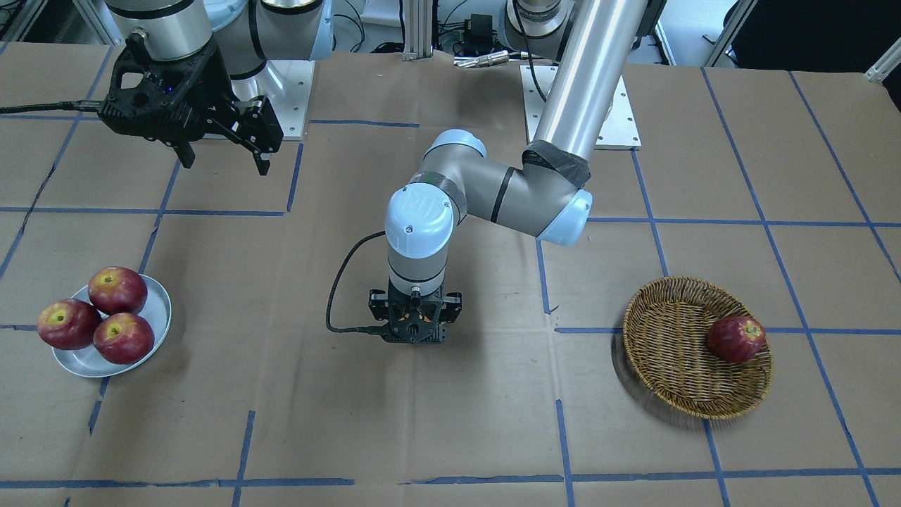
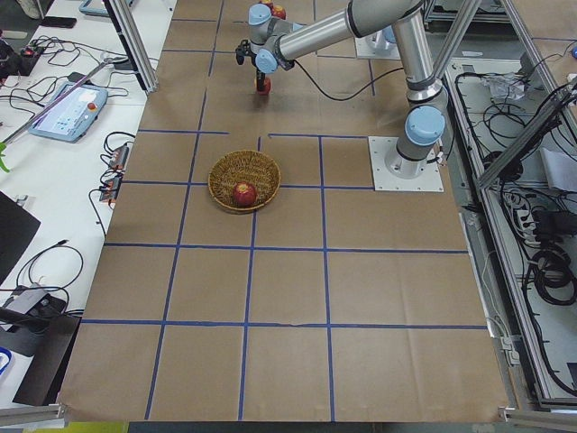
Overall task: Transfer apple from basket to plate
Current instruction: 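Set the apple on the table and withdraw the left gripper, then lower the right gripper onto the yellow-red apple and close it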
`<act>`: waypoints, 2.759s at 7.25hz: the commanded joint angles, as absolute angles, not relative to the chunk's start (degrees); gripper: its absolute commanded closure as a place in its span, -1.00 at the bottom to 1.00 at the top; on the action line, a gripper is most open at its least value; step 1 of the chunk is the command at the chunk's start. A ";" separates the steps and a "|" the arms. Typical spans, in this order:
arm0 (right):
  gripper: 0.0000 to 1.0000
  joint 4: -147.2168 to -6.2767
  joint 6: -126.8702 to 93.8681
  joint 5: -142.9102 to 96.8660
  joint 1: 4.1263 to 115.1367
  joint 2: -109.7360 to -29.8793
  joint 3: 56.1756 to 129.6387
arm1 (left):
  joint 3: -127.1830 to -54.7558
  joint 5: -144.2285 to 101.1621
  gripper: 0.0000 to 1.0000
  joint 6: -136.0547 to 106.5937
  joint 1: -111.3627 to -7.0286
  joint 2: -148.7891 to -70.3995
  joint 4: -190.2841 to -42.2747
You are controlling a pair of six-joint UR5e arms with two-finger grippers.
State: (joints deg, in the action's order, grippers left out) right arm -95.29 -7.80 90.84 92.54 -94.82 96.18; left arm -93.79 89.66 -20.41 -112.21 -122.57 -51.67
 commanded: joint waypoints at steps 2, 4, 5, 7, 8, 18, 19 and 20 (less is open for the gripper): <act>-1.00 -95.45 -7.99 90.88 92.55 -94.66 95.71 | -94.13 89.74 -0.97 -20.48 -112.85 -120.08 -54.12; -1.00 -95.45 -8.26 90.88 92.64 -94.48 95.97 | -93.87 90.09 -0.97 -18.30 -112.07 -114.12 -59.13; -1.00 -95.54 -8.26 90.88 92.72 -94.31 96.06 | -94.30 90.61 -0.97 -17.15 -110.76 -110.17 -62.63; -1.00 -100.60 -9.05 90.79 93.77 -91.25 95.89 | -94.22 91.23 -0.97 -6.75 -102.53 -100.08 -77.97; -1.00 -102.03 -9.31 90.79 95.08 -89.66 95.80 | -94.74 90.88 -0.97 -1.29 -97.35 -93.76 -84.83; -1.00 -128.67 -22.85 89.03 111.97 -59.25 93.34 | -95.10 90.26 -0.98 14.85 -90.44 -83.85 -89.84; -1.00 -128.67 -22.85 89.03 111.97 -58.02 93.43 | -95.79 90.26 -0.98 14.77 -90.44 -83.85 -89.91; -0.99 -128.67 -22.50 89.03 111.97 -56.96 93.51 | -96.15 90.18 -0.98 14.59 -90.61 -83.67 -90.09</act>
State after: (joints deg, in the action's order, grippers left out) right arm -128.53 -22.77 89.03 111.94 -58.46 93.40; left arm -95.62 90.24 14.76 -90.48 -83.89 -90.25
